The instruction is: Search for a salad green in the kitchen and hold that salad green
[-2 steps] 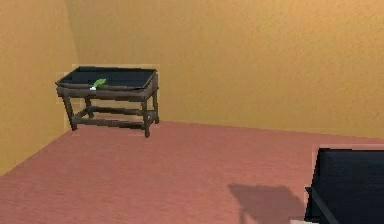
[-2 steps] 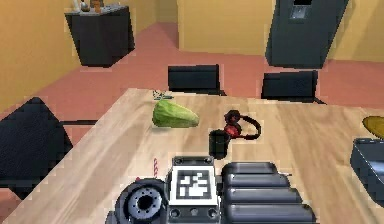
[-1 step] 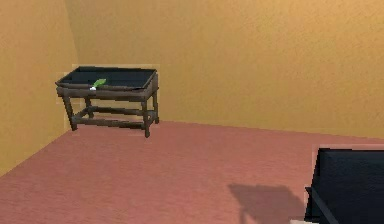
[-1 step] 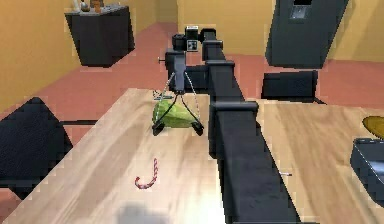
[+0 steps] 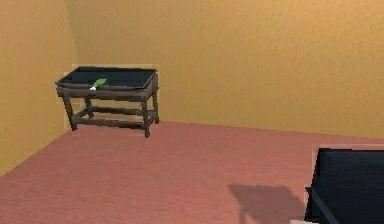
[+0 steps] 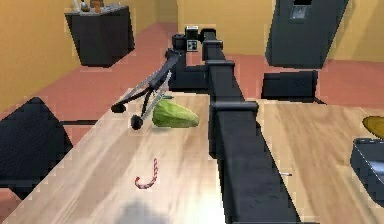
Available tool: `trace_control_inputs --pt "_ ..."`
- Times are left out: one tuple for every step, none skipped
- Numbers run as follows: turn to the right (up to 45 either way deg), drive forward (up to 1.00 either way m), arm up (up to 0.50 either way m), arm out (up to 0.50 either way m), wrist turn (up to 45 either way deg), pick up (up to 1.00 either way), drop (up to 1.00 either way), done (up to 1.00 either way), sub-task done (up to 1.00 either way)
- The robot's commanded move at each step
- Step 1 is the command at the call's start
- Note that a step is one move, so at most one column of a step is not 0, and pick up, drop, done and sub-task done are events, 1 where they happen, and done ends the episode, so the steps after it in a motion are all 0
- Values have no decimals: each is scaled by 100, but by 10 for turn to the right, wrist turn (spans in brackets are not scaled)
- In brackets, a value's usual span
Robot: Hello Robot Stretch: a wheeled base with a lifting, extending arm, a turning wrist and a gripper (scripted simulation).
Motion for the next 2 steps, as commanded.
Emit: trace_control_inputs --pt "0 0 0 0 450 0 0 0 0" --pt "0 0 0 0 450 0 0 0 0"
